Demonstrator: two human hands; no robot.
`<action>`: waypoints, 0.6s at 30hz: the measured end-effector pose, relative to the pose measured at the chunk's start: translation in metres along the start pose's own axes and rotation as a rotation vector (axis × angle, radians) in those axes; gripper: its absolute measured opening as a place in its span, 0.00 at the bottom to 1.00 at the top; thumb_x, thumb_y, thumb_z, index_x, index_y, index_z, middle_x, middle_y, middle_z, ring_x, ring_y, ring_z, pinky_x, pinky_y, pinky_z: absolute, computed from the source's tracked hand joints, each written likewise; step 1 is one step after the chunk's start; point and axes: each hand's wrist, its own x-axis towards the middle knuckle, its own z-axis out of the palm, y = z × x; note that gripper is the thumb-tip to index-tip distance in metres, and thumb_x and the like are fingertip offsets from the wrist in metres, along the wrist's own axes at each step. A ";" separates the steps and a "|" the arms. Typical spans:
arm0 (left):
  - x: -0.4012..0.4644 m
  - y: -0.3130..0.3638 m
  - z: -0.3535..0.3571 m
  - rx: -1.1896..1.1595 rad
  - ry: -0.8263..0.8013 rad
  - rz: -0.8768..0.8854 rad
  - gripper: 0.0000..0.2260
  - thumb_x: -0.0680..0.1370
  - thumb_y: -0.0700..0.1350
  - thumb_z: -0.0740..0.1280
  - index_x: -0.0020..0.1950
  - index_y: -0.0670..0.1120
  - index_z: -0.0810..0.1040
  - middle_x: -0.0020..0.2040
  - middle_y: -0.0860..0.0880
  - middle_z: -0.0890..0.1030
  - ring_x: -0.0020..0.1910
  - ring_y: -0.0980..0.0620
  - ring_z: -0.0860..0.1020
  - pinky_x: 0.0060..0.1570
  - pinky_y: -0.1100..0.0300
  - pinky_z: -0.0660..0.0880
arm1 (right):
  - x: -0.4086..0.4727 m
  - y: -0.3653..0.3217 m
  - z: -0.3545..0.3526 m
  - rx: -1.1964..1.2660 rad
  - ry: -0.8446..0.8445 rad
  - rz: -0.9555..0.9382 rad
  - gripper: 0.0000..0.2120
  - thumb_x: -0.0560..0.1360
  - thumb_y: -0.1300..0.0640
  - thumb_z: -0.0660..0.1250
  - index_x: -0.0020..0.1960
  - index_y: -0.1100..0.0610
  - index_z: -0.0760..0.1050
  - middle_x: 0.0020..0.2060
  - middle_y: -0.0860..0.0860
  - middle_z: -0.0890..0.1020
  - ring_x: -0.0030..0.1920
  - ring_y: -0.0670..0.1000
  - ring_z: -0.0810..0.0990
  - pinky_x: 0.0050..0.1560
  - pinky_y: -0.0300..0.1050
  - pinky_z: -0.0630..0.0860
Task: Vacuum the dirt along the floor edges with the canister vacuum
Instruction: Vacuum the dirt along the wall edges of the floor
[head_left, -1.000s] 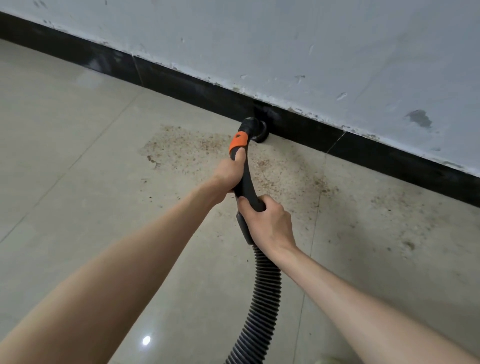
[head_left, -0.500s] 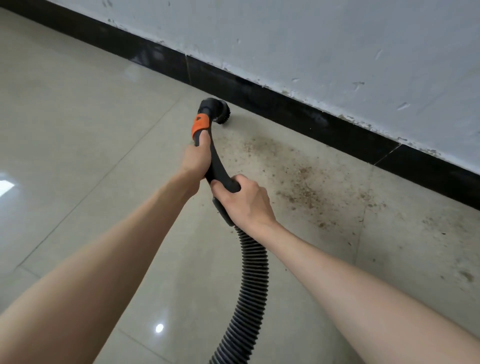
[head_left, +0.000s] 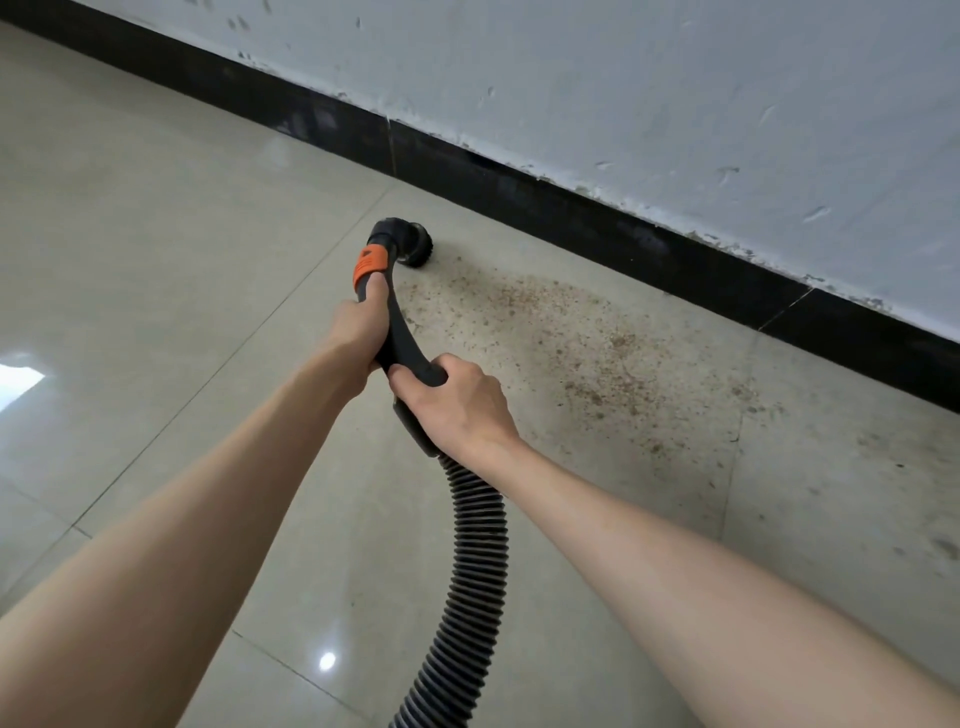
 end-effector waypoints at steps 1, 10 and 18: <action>-0.001 0.000 0.002 0.014 -0.011 0.002 0.24 0.79 0.59 0.55 0.61 0.39 0.70 0.40 0.48 0.72 0.42 0.48 0.74 0.41 0.56 0.72 | -0.001 0.001 -0.001 0.003 0.003 0.006 0.19 0.72 0.38 0.63 0.39 0.54 0.72 0.39 0.52 0.81 0.42 0.55 0.80 0.45 0.51 0.78; -0.014 0.001 0.025 0.063 -0.090 0.017 0.22 0.80 0.58 0.55 0.58 0.40 0.70 0.40 0.48 0.73 0.37 0.51 0.74 0.34 0.60 0.71 | -0.011 0.018 -0.017 0.072 0.047 0.055 0.18 0.71 0.37 0.63 0.41 0.53 0.75 0.39 0.50 0.82 0.41 0.54 0.82 0.47 0.54 0.81; -0.027 -0.003 0.049 0.142 -0.166 0.027 0.23 0.80 0.58 0.55 0.59 0.39 0.71 0.42 0.46 0.74 0.42 0.48 0.75 0.36 0.58 0.73 | -0.027 0.035 -0.032 0.102 0.094 0.091 0.17 0.72 0.39 0.64 0.41 0.53 0.74 0.37 0.49 0.81 0.40 0.53 0.81 0.44 0.50 0.80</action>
